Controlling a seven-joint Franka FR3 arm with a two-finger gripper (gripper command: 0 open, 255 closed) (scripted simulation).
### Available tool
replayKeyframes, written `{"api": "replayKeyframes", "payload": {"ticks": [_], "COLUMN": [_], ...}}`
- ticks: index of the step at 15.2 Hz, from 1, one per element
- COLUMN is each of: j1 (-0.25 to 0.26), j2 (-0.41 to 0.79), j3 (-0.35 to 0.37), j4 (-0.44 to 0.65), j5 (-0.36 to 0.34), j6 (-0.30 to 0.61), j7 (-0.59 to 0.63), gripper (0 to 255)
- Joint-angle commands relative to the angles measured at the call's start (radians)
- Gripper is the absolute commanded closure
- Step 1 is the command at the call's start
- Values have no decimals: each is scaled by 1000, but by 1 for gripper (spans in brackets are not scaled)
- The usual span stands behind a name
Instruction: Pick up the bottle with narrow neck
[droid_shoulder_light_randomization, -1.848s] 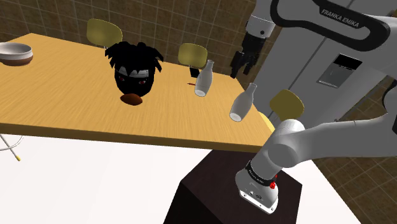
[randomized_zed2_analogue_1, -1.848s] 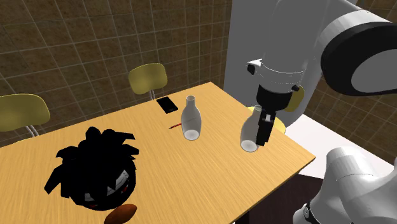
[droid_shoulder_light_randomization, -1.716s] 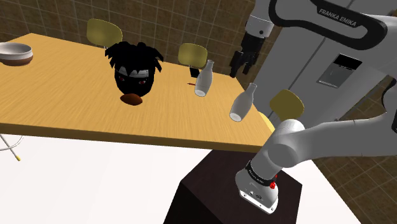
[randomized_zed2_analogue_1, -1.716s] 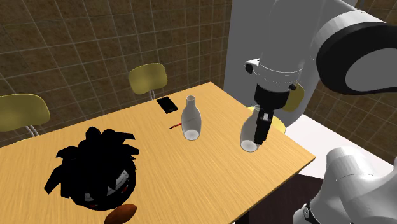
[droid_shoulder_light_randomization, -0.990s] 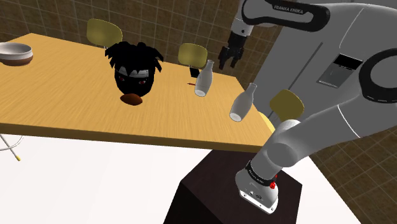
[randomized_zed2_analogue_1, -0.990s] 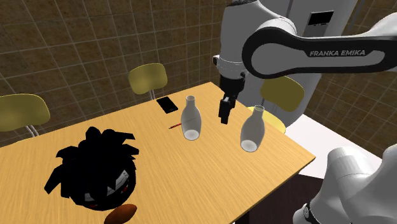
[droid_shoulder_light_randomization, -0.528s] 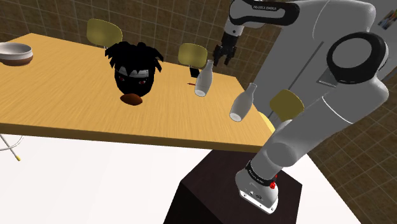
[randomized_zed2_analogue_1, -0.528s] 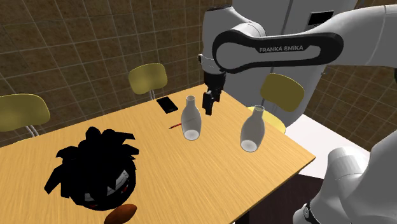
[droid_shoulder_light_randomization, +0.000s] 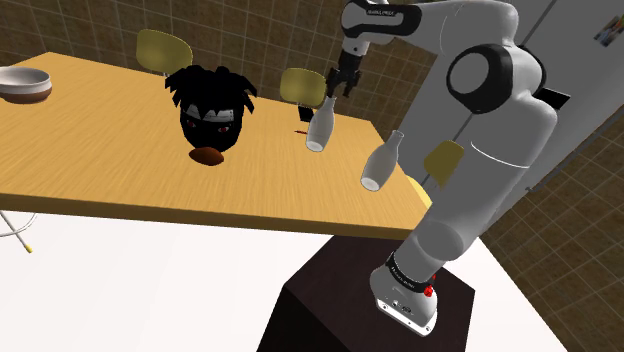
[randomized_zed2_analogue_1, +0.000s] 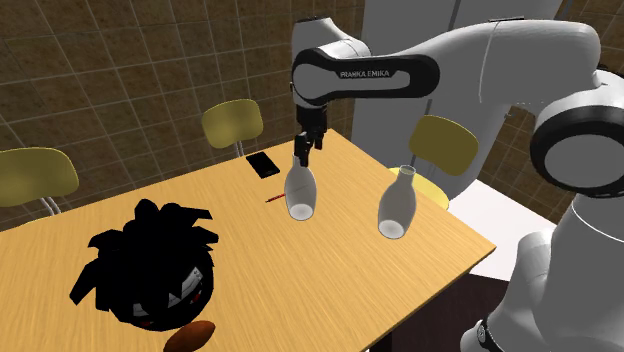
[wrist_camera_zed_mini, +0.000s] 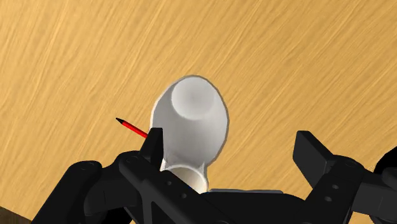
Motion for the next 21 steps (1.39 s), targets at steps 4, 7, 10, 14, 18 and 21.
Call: {"api": "replayKeyframes", "payload": {"ticks": [4,7,10,14,18,21], "j1": [-67,-65,-62,-60,-60,-60], "j2": [215,213,213,211,212,212], "j3": [-16,-14,-13,-12,-12,-12], "j4": [249,205,165,141,143,142], "j5": [90,90,90,90,90,90], "j6": [-48,-7,33,55,55,55], "j7": [-75,-76,-77,-78,-78,-78], "gripper": [0,0,0,255,255,255]}}
